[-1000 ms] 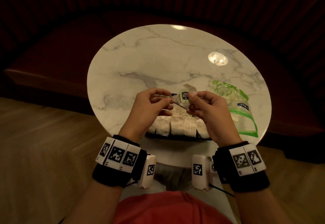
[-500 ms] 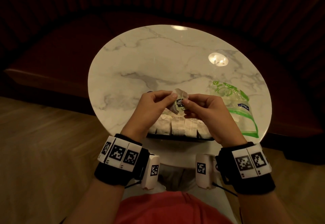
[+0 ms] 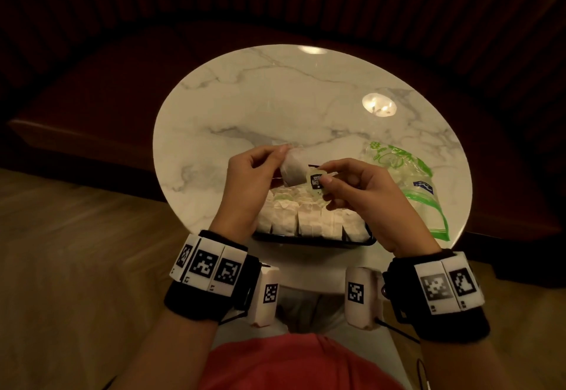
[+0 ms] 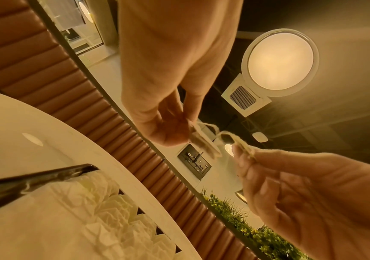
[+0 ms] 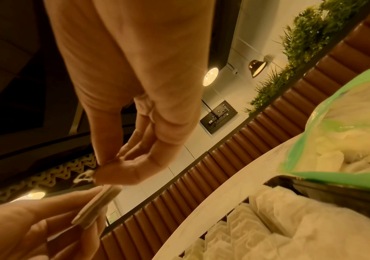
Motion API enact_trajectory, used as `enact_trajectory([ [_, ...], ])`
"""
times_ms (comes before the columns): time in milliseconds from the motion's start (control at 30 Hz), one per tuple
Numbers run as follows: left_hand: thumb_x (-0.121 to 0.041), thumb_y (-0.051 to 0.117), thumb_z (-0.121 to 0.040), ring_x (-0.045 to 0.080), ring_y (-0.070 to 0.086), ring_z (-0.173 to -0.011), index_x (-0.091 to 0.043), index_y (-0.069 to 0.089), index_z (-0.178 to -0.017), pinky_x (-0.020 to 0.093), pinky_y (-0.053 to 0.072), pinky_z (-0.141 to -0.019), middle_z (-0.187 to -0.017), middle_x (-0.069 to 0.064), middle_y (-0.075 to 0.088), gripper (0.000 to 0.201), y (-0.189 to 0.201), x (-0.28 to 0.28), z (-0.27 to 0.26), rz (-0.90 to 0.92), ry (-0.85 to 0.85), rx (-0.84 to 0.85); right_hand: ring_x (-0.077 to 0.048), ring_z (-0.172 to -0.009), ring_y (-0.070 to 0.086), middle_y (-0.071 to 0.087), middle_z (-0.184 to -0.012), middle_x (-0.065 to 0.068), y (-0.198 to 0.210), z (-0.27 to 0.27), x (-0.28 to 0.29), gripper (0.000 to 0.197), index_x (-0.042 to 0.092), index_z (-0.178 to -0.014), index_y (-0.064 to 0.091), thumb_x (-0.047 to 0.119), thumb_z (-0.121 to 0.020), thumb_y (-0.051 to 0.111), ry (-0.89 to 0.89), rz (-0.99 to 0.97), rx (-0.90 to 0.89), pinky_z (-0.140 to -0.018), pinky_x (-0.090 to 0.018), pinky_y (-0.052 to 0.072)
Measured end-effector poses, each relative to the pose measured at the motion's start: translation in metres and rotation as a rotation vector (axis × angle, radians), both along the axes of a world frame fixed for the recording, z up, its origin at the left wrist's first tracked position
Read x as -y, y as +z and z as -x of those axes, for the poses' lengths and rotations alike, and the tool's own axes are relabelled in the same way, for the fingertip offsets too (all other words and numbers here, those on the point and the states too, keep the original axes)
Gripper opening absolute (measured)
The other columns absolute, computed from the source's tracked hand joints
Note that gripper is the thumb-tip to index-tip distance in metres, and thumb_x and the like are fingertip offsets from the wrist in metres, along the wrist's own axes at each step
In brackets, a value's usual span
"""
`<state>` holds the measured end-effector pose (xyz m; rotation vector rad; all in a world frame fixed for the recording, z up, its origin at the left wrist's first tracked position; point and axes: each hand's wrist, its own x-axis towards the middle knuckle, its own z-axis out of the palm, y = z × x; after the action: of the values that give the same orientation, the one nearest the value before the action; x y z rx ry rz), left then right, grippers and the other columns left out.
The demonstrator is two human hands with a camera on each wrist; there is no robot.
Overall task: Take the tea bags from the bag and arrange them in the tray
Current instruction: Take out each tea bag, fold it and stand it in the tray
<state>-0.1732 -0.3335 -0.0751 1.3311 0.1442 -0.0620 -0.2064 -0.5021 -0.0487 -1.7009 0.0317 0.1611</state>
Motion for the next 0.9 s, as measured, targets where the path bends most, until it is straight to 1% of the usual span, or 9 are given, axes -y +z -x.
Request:
enact_trajectory([
  [167,-0.016,0.061,-0.095,0.02,0.069,-0.078,-0.01,0.073,-0.086,0.037,0.059,-0.077,-0.084,0.01,0.072,0.016,0.002,-0.001,-0.003,0.092,0.108,-0.029,-0.017,-0.06,0.068,0.068,-0.066,-0.007,-0.003,0.001,-0.006,0.005,0.003,-0.089,0.061,-0.001,-0.088,0.06,0.019,-0.186,-0.183,-0.06,-0.024,0.057],
  [233,-0.016,0.061,-0.096,0.02,0.069,-0.079,-0.012,0.073,-0.085,0.039,0.059,-0.078,-0.084,0.008,0.073,0.017,0.002,0.0,-0.003,0.105,0.116,-0.029,-0.018,-0.062,0.069,0.069,-0.069,-0.008,-0.005,0.001,-0.008,0.005,0.003,-0.088,0.058,-0.002,-0.089,0.059,0.061,-0.216,-0.26,-0.062,-0.025,0.059],
  [367,-0.016,0.059,-0.096,0.018,0.07,-0.079,-0.012,0.073,-0.09,0.034,0.059,-0.075,-0.086,0.005,0.073,0.016,0.005,0.001,-0.001,0.123,0.1,-0.008,-0.018,-0.065,0.071,0.07,-0.073,-0.01,-0.011,0.001,-0.009,0.006,0.002,-0.088,0.057,-0.003,-0.091,0.056,0.109,-0.232,-0.403,-0.066,-0.026,0.061],
  [467,-0.016,0.059,-0.096,0.021,0.07,-0.082,-0.011,0.073,-0.093,0.036,0.059,-0.077,-0.088,0.006,0.073,0.015,0.009,0.002,0.0,0.142,0.087,-0.003,-0.019,-0.065,0.072,0.07,-0.073,-0.011,-0.015,0.0,-0.008,0.008,0.002,-0.087,0.059,-0.003,-0.092,0.055,0.084,-0.225,-0.468,-0.062,-0.026,0.06],
  [567,-0.017,0.061,-0.095,0.024,0.07,-0.087,-0.01,0.073,-0.093,0.038,0.06,-0.078,-0.091,0.008,0.072,0.014,0.013,0.002,0.001,0.116,0.042,0.007,-0.018,-0.065,0.071,0.069,-0.074,-0.011,-0.018,-0.004,-0.005,0.008,0.001,-0.088,0.062,-0.003,-0.092,0.056,0.016,-0.197,-0.477,-0.06,-0.026,0.06],
  [667,-0.015,0.062,-0.094,0.018,0.07,-0.081,-0.01,0.073,-0.093,0.033,0.06,-0.072,-0.09,0.008,0.073,0.012,0.016,0.001,0.004,0.072,-0.021,0.0,-0.016,-0.065,0.071,0.068,-0.081,-0.014,-0.018,-0.009,-0.001,0.005,-0.001,-0.092,0.064,-0.001,-0.091,0.059,-0.029,-0.136,-0.441,-0.059,-0.024,0.059],
  [767,-0.015,0.063,-0.093,0.02,0.07,-0.081,-0.008,0.074,-0.095,0.034,0.06,-0.071,-0.089,0.01,0.074,0.013,0.017,0.003,0.006,0.014,-0.124,-0.015,-0.016,-0.064,0.07,0.067,-0.084,-0.018,-0.015,-0.016,0.001,0.012,-0.006,-0.1,0.065,0.0,-0.09,0.059,-0.054,-0.105,-0.388,-0.058,-0.024,0.059],
  [833,-0.017,0.064,-0.093,0.022,0.07,-0.083,-0.01,0.076,-0.095,0.04,0.058,-0.076,-0.092,0.011,0.075,0.014,0.017,0.004,0.009,-0.043,-0.205,-0.025,-0.013,-0.058,0.068,0.068,-0.077,-0.014,-0.011,-0.021,-0.001,0.018,-0.008,-0.106,0.063,0.0,-0.091,0.058,-0.087,-0.109,-0.346,-0.055,-0.022,0.057],
  [900,-0.018,0.064,-0.093,0.021,0.07,-0.083,-0.012,0.076,-0.091,0.045,0.058,-0.078,-0.09,0.009,0.076,0.014,0.016,0.005,0.01,-0.106,-0.261,-0.041,-0.008,-0.051,0.064,0.068,-0.064,-0.005,-0.004,-0.026,-0.002,0.011,-0.003,-0.101,0.063,0.001,-0.092,0.059,-0.126,-0.101,-0.284,-0.051,-0.019,0.054],
])
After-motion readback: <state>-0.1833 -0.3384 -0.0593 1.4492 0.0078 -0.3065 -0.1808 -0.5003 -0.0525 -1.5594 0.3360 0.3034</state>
